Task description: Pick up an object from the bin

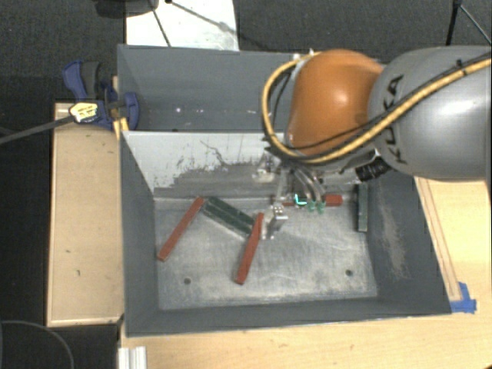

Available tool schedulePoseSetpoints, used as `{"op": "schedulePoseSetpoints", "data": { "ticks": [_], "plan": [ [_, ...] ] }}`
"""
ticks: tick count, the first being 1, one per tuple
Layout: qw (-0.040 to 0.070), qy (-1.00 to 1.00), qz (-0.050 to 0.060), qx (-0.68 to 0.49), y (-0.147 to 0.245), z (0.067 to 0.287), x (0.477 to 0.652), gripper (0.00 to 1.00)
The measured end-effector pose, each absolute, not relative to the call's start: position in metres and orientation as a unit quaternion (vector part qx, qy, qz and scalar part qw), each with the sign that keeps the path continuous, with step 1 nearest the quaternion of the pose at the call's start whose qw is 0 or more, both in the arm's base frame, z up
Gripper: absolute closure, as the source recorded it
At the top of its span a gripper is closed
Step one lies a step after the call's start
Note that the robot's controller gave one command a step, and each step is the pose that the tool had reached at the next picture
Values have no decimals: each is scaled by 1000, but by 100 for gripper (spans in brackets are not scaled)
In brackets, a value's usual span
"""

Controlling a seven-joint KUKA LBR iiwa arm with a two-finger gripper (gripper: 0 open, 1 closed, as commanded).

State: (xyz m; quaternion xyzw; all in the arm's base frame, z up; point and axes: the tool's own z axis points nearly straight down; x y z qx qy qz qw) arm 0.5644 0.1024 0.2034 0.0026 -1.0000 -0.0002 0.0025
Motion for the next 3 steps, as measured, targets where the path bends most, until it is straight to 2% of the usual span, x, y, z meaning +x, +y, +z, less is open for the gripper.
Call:
{"op": "schedulePoseSetpoints", "data": {
  "ticks": [1,2,3],
  "plan": [
    [-1,-1000,-1,1,102,208,566,0],
    [-4,-999,-1,36,102,170,568,0],
    [-21,-986,-2,164,103,82,555,100]
  ]
}}
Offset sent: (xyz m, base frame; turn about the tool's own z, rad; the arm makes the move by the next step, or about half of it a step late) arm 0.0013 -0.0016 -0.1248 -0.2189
